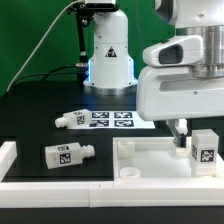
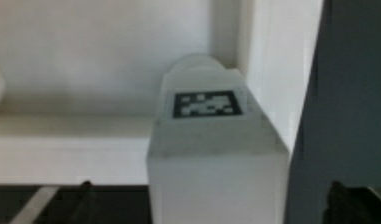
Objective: Assemble one leg
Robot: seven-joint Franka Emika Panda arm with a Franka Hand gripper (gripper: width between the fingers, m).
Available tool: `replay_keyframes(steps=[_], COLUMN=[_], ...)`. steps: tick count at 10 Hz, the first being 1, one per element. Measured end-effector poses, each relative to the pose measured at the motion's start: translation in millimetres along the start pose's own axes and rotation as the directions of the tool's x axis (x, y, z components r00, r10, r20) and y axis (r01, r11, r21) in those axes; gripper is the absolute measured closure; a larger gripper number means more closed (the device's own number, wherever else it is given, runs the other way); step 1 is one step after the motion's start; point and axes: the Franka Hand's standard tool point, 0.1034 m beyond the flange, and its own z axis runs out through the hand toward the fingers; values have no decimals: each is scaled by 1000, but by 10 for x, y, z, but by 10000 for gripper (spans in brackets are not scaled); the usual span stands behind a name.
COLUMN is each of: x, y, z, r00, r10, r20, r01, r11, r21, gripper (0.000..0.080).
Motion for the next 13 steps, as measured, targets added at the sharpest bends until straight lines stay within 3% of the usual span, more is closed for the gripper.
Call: replay_keyframes(steps=[1, 2, 3, 6, 7, 9, 11, 13], x=[-2, -2, -3, -11, -18, -40, -67, -95], y=[1, 3, -1, 25, 39, 75, 83, 113], z=[3, 4, 5, 12, 15, 15, 19, 15], r00=[1000, 1000, 998, 951, 892, 721, 431, 224], r10=[15, 16, 64, 309, 452, 693, 903, 974], r20=[0, 1, 1, 0, -15, -6, -2, 16], r01=[-15, -16, -64, -309, -452, -693, -902, -974], r11=[1000, 1000, 998, 951, 892, 721, 431, 224], r21=[0, 0, 2, -2, -8, -8, -19, -4], gripper=[412, 412, 515, 514, 514, 514, 514, 512])
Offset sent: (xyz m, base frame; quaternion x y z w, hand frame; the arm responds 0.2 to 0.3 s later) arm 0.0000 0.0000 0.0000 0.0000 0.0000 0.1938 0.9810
